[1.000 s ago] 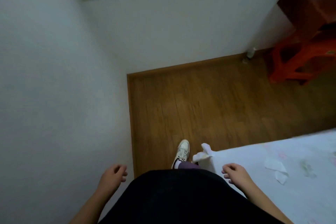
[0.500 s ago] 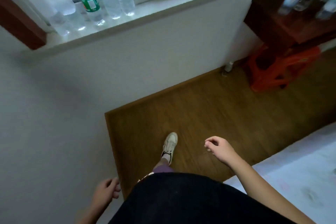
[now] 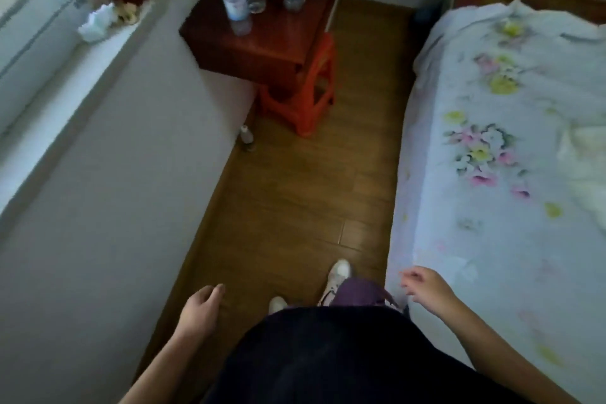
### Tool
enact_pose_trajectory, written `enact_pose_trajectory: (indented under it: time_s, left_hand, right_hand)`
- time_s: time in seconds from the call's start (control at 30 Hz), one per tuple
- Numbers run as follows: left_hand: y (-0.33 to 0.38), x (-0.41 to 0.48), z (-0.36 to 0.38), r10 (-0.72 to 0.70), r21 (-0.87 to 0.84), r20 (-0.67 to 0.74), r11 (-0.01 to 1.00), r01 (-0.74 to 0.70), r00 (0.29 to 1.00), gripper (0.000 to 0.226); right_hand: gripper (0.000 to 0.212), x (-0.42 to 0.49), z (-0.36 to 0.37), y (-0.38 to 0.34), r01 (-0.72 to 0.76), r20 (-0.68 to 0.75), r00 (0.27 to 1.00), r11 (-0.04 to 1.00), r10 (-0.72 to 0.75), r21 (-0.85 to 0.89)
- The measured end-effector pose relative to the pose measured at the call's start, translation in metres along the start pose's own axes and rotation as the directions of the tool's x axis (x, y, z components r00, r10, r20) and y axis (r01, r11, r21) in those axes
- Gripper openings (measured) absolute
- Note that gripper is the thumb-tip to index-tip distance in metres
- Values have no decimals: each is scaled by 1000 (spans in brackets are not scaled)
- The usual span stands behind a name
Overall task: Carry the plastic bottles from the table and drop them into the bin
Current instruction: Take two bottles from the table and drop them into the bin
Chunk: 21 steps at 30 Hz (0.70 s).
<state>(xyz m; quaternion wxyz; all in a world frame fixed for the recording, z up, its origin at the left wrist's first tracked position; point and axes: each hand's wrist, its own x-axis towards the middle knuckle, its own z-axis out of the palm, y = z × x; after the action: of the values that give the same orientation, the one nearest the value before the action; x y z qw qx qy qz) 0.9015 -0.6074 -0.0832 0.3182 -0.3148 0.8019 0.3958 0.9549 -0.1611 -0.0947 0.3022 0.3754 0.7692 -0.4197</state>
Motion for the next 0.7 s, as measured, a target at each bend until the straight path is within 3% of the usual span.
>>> enact_pose_trajectory:
  time_s: [0.17,0.33,0.7]
  left_hand:
    - [122,57,18,104,207,115,970,-126,988,28]
    - [202,88,47,90,284,105,952,-117,990,30]
    - [362,151,90,108,396,107,907,-142,988,39]
  right_hand:
    - [18,35,-30,7,-117,-17,993,985,120,128]
    - [20,92,-78,-41,-122,38,992,982,117,144]
    - [12,211,-239,-221,138,-46,990,960,-131,244]
